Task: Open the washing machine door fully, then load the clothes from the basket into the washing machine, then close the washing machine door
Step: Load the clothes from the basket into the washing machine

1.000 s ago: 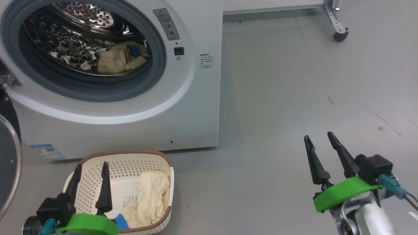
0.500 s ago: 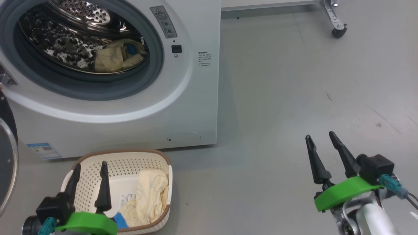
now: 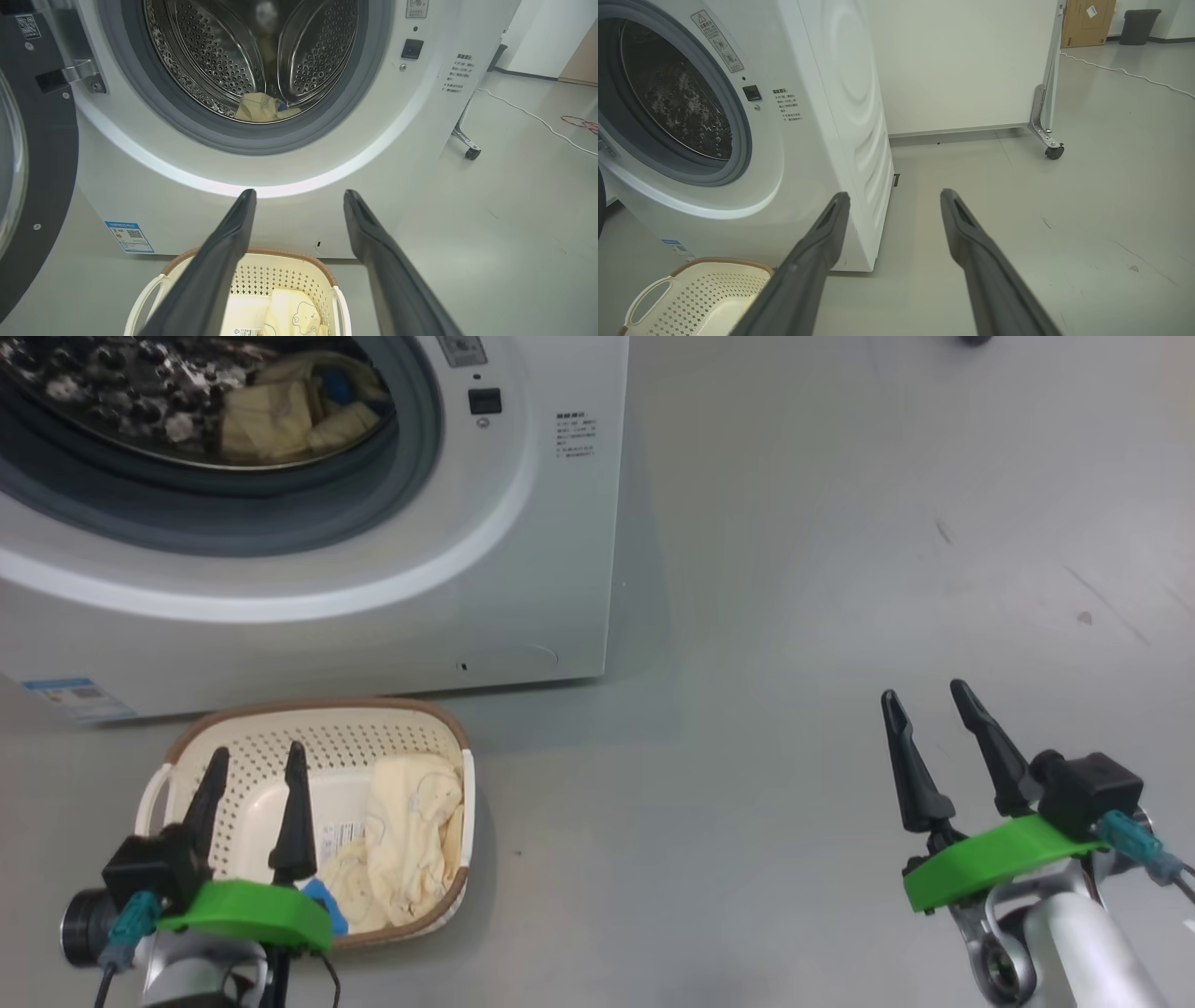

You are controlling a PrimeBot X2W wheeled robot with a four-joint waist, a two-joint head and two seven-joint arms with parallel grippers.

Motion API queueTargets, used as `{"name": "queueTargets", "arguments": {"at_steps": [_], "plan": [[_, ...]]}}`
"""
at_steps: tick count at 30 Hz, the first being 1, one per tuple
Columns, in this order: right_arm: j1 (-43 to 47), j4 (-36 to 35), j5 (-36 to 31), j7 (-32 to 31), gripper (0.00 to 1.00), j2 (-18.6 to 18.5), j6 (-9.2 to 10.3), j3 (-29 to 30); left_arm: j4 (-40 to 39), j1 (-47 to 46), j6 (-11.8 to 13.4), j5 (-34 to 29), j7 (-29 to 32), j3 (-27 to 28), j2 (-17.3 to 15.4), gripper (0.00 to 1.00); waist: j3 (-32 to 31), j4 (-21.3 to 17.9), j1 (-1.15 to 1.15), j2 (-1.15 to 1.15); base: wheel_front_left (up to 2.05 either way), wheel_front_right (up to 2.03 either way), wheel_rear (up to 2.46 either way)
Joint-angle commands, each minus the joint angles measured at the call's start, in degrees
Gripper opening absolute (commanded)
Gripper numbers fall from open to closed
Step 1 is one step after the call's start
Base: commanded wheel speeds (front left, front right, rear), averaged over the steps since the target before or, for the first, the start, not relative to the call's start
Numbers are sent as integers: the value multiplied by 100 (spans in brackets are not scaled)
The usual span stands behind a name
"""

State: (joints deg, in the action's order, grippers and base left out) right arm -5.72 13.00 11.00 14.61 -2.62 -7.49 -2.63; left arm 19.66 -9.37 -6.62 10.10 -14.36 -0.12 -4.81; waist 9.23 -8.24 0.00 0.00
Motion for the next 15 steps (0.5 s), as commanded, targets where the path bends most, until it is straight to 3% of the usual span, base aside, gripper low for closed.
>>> {"name": "queueTargets", "arguments": {"at_steps": [1,8,15], "plan": [[-356,-247,-68,39,100,-26,0,-103,-31,-399,-30,-35,-63,195,-164,100,442,-49,0,0,0,0,0],[-626,-396,-7,39,100,-26,0,-90,730,-1060,-71,87,-63,35,-441,100,1233,-180,0,0,0,0,0],[-915,-470,178,39,100,-26,0,-213,1801,-1855,-84,347,-58,-395,-976,100,2038,-416,0,0,0,0,0]]}}
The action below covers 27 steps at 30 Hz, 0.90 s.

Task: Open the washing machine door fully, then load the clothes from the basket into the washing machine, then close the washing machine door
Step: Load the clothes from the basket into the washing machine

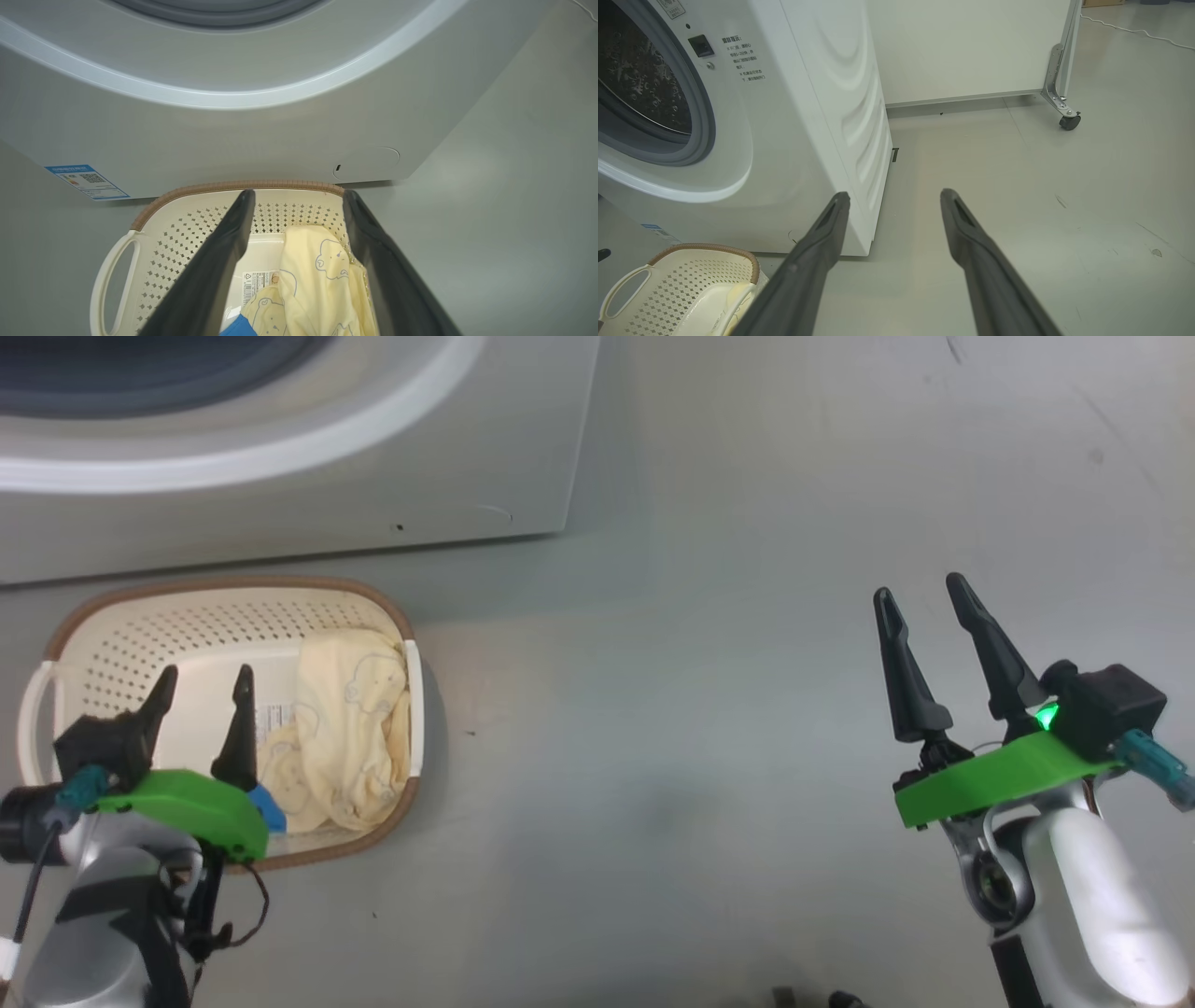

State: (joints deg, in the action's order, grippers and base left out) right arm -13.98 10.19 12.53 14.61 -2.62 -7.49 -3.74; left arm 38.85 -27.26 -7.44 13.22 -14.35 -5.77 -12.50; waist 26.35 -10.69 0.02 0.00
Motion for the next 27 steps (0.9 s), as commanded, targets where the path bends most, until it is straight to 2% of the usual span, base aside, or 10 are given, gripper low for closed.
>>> {"name": "queueTargets", "arguments": {"at_steps": [1,6,12,20,24,27], "plan": [[-125,-194,67,39,100,-26,0,-115,45,-186,-2,102,-60,102,-274,100,422,-210,-2,0,0,0,0],[-277,-222,228,39,100,-26,0,-239,781,-753,-3,255,-17,-422,-643,100,843,-418,-2,0,0,0,0],[-452,-254,366,39,100,-26,0,-343,1431,-1322,-4,597,238,-1104,-878,100,1197,-650,-2,0,0,0,0],[-598,-324,528,39,100,-26,0,-454,1921,-1787,-4,1505,1470,-2173,-1005,100,1581,-884,-2,0,0,0,0],[-623,-367,549,39,100,-26,0,-467,1891,-1988,-4,2173,1868,-2612,-1204,100,1796,-1005,-2,0,0,0,0],[-631,-422,575,39,100,-26,0,-488,1910,-2149,-4,2374,2007,-2863,-1335,100,1919,-1063,-2,0,0,0,0]]}}
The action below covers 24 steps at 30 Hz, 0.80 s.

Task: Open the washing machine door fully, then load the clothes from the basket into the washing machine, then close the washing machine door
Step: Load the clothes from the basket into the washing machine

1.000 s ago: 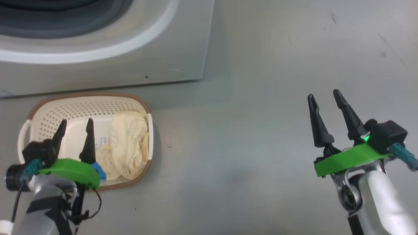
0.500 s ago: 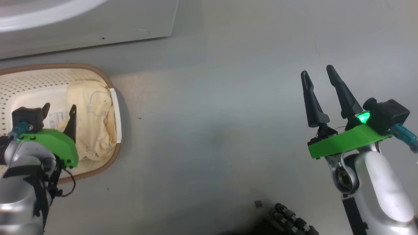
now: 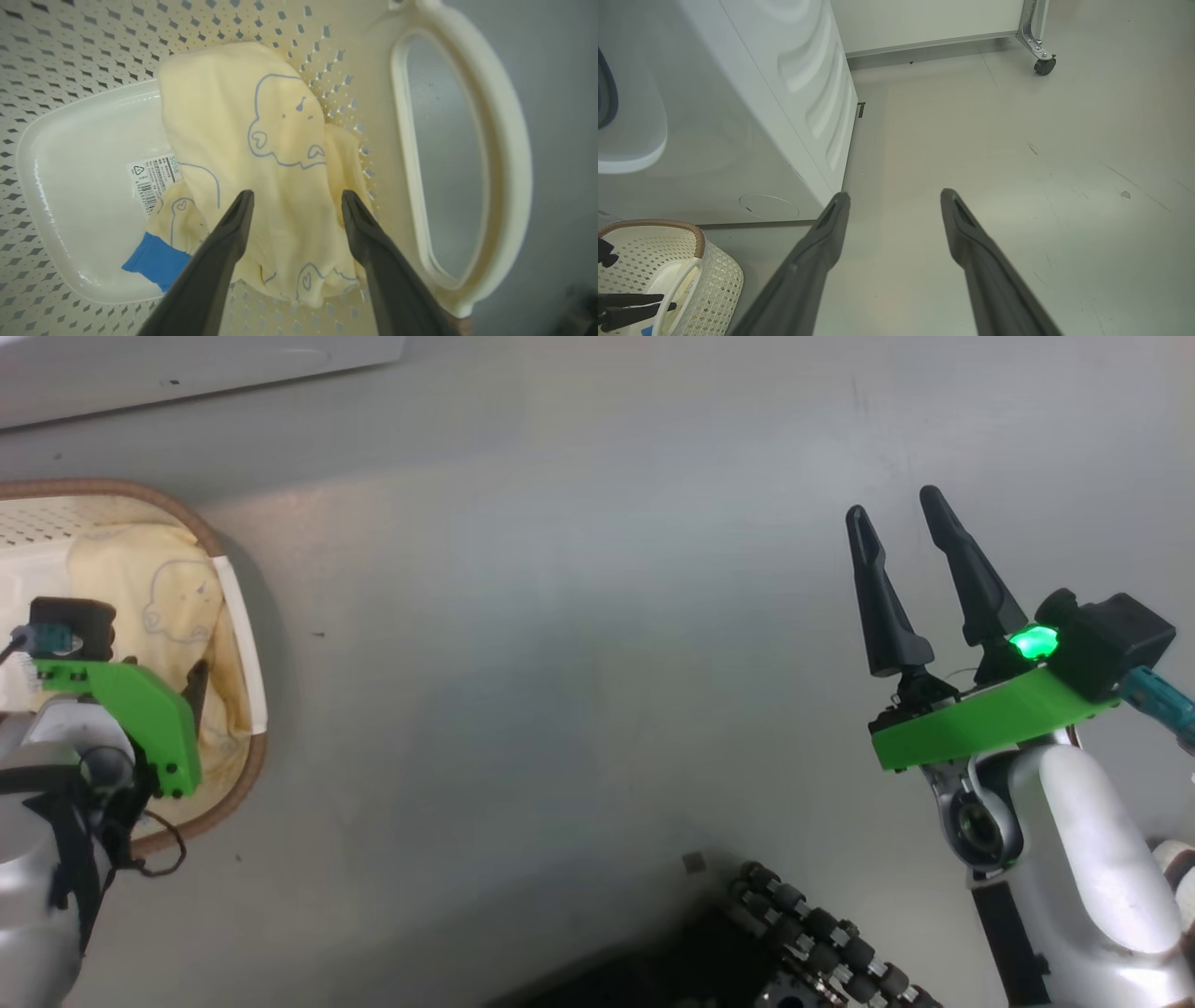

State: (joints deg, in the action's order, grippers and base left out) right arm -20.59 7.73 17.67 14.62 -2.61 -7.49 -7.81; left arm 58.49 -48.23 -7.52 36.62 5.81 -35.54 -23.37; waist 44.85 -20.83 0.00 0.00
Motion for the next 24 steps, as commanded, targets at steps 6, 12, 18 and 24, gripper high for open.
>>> {"name": "queueTargets", "arguments": {"at_steps": [6,12,18,24], "plan": [[8,-261,99,38,100,-27,0,-188,199,-457,4,265,141,-248,-421,100,362,-136,0,0,0,0,0],[-44,-330,97,38,100,-27,0,-210,521,-803,4,357,233,-419,-444,100,615,-178,0,0,0,0,0],[-9,-377,112,38,100,-27,0,-182,995,-1100,4,377,378,-535,-238,100,775,-134,0,0,0,0,0],[76,-447,96,38,100,-27,0,-141,1295,-1324,132,307,437,-631,-75,100,927,-79,0,0,0,0,0]]}}
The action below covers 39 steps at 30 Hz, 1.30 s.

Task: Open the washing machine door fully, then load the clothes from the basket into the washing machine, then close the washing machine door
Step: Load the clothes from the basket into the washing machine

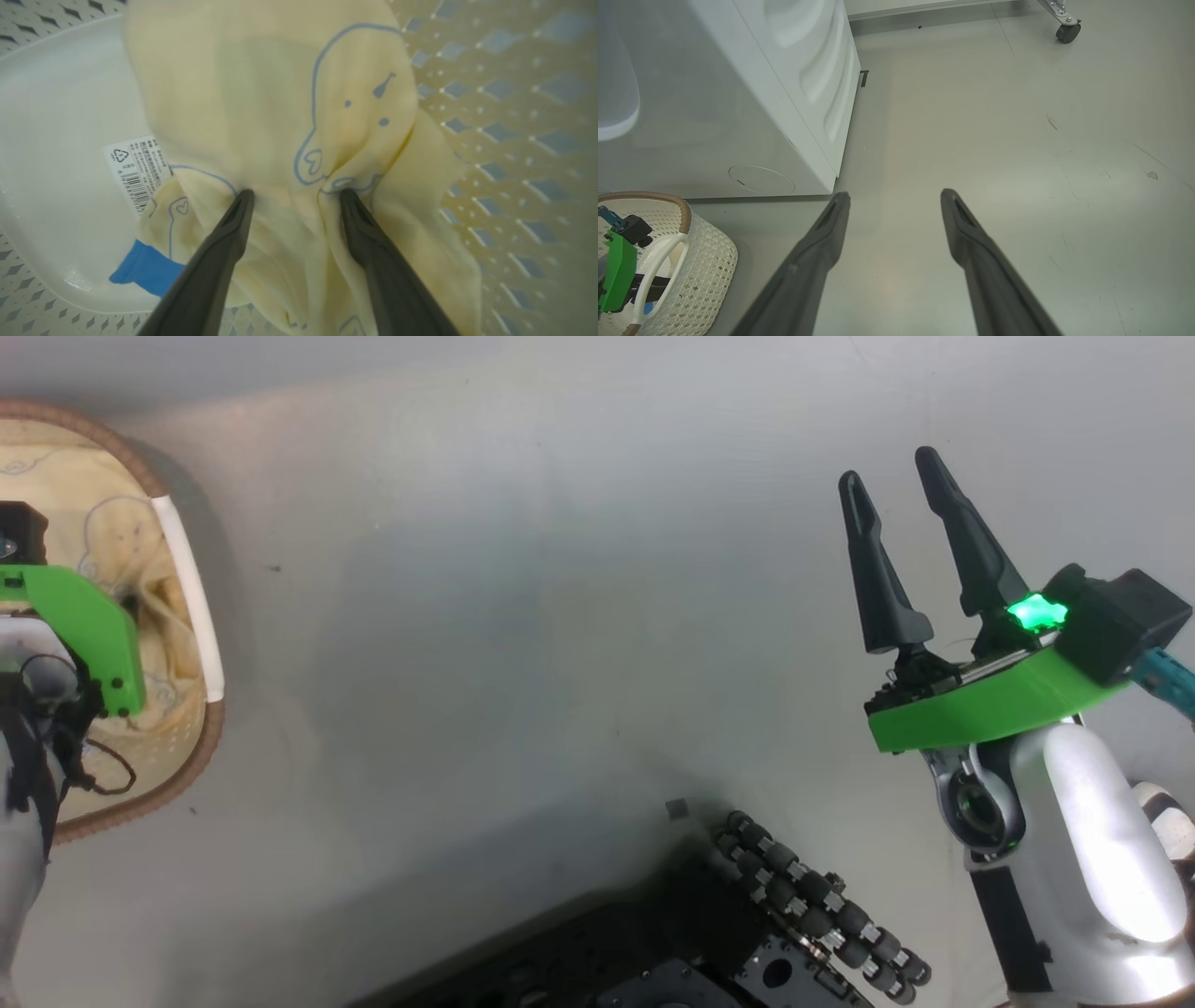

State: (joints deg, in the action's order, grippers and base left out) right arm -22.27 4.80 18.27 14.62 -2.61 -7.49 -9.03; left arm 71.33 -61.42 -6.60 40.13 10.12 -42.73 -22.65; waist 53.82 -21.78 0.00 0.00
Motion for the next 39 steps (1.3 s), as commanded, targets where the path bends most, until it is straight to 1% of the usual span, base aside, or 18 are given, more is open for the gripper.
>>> {"name": "queueTargets", "arguments": {"at_steps": [1,5,9,10,11,14,18,30,32,39], "plan": [[256,-171,28,38,100,-27,0,-6,39,-41,68,-46,11,83,-120,100,58,30,0,0,0,0,0],[293,-245,130,38,100,-27,0,35,121,-201,200,-19,72,92,-4,100,173,91,0,0,0,0,0],[306,-290,94,38,100,-27,0,43,167,-308,260,-5,55,87,75,100,223,106,0,0,0,0,0],[309,-295,90,38,100,-27,0,41,175,-326,276,11,31,99,87,77,230,108,0,0,0,0,0],[307,-299,87,38,100,-27,0,37,183,-348,299,16,-4,104,94,0,236,111,0,0,0,0,0],[289,-303,85,38,100,-27,0,22,201,-382,267,-60,3,5,97,0,242,117,0,0,0,0,0],[238,-291,51,38,100,-27,0,25,215,-421,209,-75,-134,-29,41,0,222,120,0,0,0,0,0],[-76,-223,53,38,100,-27,0,-15,242,-319,112,142,-662,126,-152,0,-50,105,0,0,0,0,0],[-112,-201,27,38,100,-27,0,23,244,-233,70,171,-787,129,-146,0,-175,152,0,0,0,0,0],[-28,-92,-178,38,100,-27,0,259,244,65,-16,201,-1253,60,36,0,-811,445,0,0,0,0,0]]}}
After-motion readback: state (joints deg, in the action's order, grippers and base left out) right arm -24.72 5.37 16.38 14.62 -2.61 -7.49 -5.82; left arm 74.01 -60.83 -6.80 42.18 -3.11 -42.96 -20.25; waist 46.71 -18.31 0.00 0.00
